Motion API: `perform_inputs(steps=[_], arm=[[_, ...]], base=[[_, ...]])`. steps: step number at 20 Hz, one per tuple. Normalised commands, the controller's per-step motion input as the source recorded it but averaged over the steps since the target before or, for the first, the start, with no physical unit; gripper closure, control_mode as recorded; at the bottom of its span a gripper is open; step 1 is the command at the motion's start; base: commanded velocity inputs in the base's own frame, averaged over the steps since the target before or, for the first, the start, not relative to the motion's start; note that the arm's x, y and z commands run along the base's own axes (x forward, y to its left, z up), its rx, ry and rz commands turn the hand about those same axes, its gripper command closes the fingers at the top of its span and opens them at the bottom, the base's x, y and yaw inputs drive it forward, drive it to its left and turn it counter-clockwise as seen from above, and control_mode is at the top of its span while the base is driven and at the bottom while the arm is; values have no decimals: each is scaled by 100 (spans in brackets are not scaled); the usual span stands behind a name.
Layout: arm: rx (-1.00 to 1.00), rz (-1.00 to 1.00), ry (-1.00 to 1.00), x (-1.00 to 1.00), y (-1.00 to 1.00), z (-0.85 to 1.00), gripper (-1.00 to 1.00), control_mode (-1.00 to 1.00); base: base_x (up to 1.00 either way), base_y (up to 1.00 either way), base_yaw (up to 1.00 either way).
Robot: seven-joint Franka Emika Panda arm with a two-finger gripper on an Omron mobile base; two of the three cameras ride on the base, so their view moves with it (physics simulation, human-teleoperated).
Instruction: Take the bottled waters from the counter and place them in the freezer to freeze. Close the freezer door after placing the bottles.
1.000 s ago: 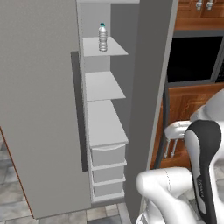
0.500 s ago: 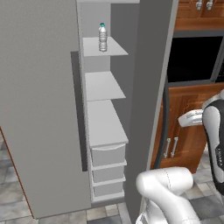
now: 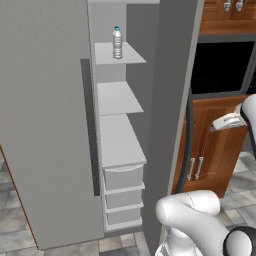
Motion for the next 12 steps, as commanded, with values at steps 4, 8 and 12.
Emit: perform_inputs(steps=[4, 8, 12], arm=[[10, 21, -16, 53, -10, -19, -100, -100], [5, 21, -25, 45, -4, -27, -100, -100], [0, 29, -39, -13, 6, -11, -100, -100]], base=[[0, 0, 0], [0, 0, 0], [0, 0, 0]])
